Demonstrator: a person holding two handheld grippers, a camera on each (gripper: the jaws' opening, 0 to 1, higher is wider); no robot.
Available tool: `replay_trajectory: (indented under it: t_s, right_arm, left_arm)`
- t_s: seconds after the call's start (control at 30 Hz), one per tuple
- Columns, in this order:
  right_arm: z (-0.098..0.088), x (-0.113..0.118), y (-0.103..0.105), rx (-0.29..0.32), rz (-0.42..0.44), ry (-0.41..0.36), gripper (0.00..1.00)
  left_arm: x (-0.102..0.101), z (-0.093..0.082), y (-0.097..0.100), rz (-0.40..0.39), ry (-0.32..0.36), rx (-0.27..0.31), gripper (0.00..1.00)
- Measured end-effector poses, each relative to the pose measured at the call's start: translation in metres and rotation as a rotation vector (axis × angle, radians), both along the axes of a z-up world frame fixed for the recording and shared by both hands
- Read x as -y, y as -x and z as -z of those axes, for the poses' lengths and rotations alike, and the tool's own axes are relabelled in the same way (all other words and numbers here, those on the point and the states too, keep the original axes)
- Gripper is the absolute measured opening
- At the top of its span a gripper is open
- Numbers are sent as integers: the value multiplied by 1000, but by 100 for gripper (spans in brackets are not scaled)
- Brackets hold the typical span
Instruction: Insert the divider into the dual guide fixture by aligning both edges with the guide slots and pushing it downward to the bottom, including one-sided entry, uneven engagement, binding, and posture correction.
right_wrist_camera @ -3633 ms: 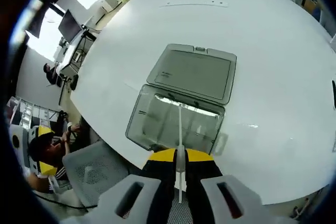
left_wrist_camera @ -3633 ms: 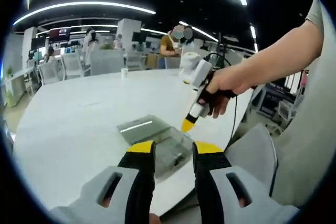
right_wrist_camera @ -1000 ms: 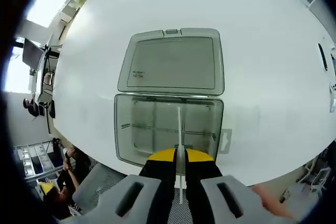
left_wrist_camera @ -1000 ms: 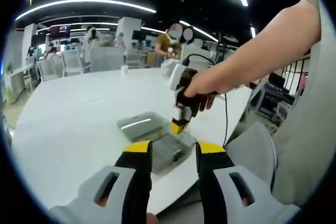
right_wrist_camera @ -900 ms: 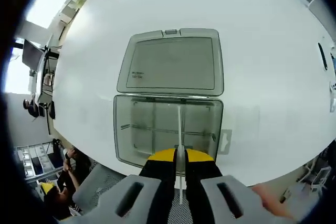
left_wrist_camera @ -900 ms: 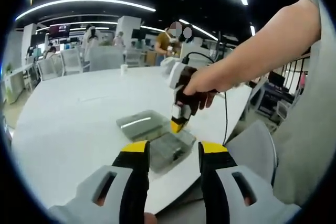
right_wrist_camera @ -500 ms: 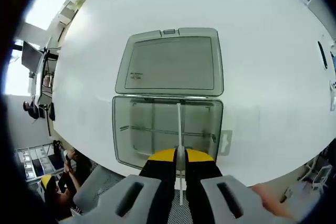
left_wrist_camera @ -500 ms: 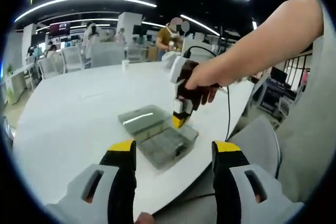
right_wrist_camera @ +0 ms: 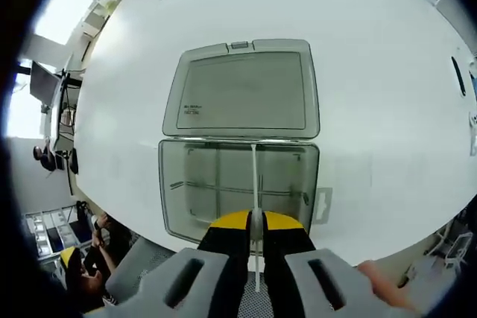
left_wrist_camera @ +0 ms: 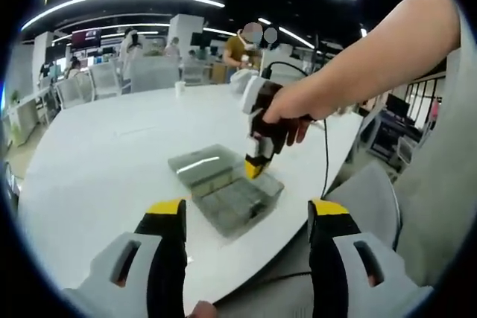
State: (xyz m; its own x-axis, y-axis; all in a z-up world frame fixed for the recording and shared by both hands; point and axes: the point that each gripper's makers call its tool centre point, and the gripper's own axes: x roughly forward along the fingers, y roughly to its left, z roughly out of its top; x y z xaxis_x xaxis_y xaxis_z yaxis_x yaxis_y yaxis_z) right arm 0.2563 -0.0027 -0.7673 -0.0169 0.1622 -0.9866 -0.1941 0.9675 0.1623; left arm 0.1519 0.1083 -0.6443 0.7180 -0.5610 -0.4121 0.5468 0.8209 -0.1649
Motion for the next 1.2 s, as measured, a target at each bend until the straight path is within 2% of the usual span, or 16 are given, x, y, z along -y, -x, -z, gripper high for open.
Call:
replay_trajectory:
  t_s: [1.2]
  right_arm:
    - [13, -1, -3, -17, 24, 9, 0]
  left_arm:
    - [-7, 6, -3, -18, 12, -27, 63]
